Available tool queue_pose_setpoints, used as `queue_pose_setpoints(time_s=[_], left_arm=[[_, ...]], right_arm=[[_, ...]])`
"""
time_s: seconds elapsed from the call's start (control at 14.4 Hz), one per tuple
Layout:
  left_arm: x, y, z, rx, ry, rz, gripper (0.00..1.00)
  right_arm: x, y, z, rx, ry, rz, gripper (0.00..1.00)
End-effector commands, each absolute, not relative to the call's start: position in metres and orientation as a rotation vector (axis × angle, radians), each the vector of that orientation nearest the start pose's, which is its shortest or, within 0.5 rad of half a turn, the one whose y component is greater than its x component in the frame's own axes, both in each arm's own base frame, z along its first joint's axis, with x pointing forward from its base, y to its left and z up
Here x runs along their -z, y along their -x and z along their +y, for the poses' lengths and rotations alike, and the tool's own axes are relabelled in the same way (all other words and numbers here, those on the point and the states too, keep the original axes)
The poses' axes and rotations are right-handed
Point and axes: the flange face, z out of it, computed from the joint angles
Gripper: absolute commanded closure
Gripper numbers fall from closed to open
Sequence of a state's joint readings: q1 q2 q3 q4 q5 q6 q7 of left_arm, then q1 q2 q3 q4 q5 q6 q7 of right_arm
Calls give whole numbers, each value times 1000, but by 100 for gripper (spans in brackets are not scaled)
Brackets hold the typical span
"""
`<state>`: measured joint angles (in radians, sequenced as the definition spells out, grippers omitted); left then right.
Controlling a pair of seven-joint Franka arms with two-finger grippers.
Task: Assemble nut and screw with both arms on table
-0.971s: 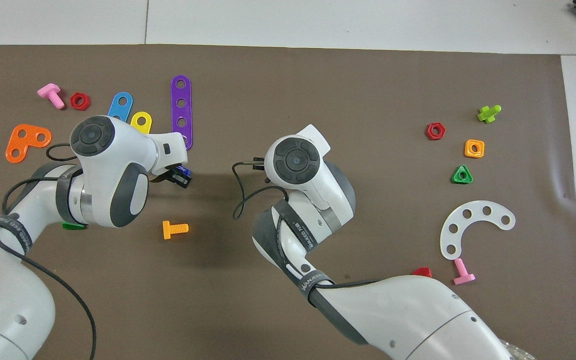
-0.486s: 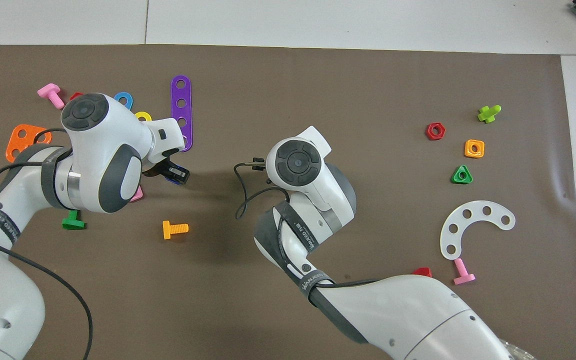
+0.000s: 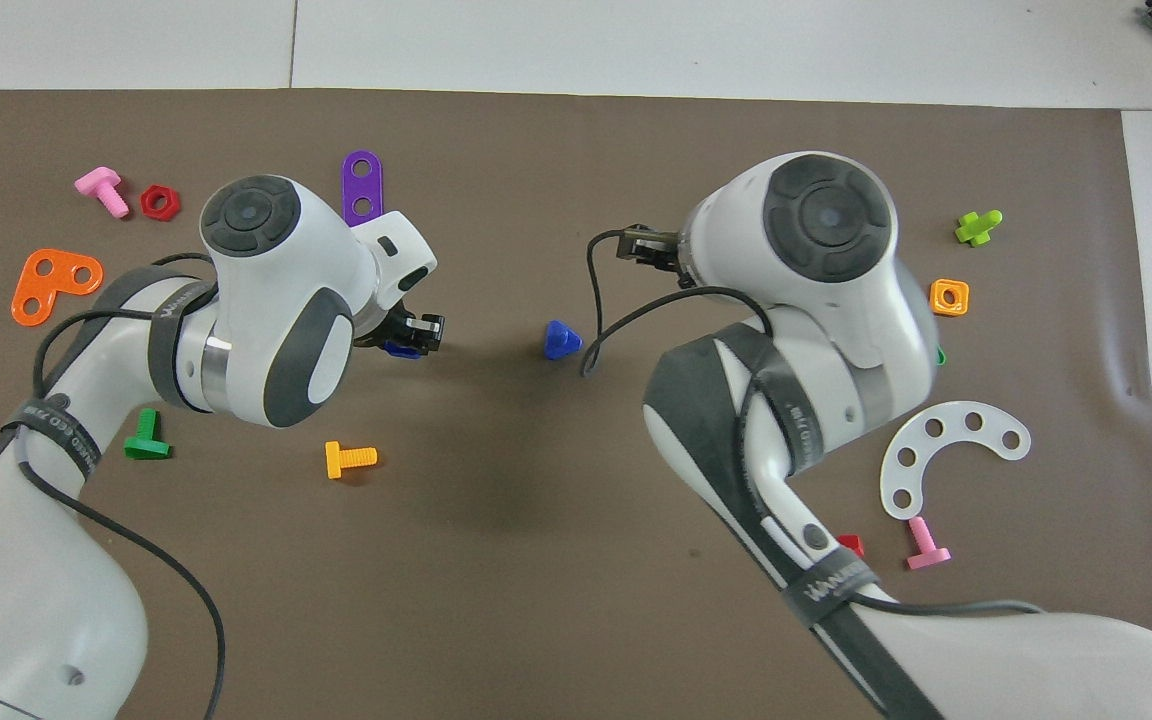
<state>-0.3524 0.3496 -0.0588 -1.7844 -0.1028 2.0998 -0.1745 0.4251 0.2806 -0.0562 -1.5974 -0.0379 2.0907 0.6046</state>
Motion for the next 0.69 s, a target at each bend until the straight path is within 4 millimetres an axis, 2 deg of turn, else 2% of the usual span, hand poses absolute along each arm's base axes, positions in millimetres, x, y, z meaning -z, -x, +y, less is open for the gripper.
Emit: queue_pose_setpoints(time_s=[0.0, 0.14, 0.28, 0.35, 0.49, 0.62], left_arm=[[-364, -590, -295, -112, 3243, 156, 92], [-367, -591, -321, -98, 3259, 94, 92], [-368, -595, -348, -113, 3278, 56, 92], [-372, -597, -358, -115, 3282, 43, 92], [-372, -594, -371, -115, 3284, 22, 92], [-371, -587, -387, -113, 3284, 38, 92]], right_arm=[[-535, -614, 163, 315, 3080, 296, 0], [-561, -606, 103, 271, 3114, 240, 0], [-582, -598, 44, 227, 3101, 257, 0], [-591, -592, 27, 210, 3091, 259, 0], [-610, -577, 6, 159, 3096, 296, 0], [-627, -563, 0, 67, 3121, 303, 0]])
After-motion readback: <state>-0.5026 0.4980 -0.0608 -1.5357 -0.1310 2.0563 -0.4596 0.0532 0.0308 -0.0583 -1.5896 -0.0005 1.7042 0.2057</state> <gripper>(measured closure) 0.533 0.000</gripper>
